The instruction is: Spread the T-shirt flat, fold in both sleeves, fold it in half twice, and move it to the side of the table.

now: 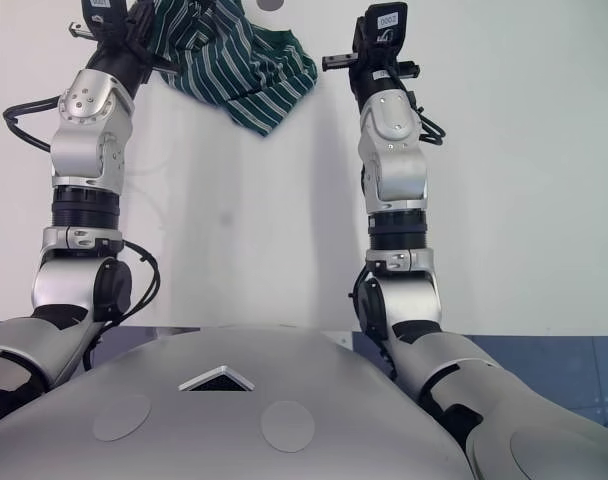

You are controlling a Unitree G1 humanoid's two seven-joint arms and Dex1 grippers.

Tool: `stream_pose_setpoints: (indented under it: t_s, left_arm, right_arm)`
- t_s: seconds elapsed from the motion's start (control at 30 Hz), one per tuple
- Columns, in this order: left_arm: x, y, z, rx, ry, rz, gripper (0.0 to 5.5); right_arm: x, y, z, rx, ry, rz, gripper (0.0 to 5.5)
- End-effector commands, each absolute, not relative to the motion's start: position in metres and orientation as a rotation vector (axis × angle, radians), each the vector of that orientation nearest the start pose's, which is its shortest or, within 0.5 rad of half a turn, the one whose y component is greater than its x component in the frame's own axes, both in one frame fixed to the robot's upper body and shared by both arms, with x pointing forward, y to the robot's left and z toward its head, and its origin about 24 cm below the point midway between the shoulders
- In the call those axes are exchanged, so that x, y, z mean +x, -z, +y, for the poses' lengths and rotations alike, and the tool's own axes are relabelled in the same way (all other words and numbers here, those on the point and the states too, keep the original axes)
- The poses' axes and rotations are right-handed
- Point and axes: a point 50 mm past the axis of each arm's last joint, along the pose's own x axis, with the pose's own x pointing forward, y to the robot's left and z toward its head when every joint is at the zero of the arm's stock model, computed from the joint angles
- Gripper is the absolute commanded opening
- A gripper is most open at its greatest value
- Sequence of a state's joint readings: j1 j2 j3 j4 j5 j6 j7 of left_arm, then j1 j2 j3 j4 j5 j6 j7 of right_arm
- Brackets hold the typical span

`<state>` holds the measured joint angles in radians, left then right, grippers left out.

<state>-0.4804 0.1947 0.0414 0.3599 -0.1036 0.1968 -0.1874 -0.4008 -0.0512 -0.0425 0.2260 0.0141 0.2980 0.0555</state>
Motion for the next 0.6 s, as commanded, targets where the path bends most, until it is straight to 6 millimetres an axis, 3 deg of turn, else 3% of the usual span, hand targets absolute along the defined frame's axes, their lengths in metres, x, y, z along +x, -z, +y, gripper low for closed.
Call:
stream_pose_setpoints:
  t_s: [0.03, 0.3, 0.6]
  left_arm:
    - [0.341, -0.081, 0.162, 0.086, 0.209, 0.101, 0.0]
    - [0.338, -0.075, 0.152, 0.052, 0.234, 0.124, 0.0]
    - [0.342, -0.075, 0.153, 0.051, 0.219, 0.125, 0.0]
  right_arm:
    - [0.335, -0.081, -0.141, -0.034, -0.093, 0.111, 0.04]
    - [0.337, -0.071, -0.144, -0.078, -0.132, 0.168, 0.04]
    - [0.379, -0.068, -0.116, -0.225, -0.464, 0.324, 0.04]
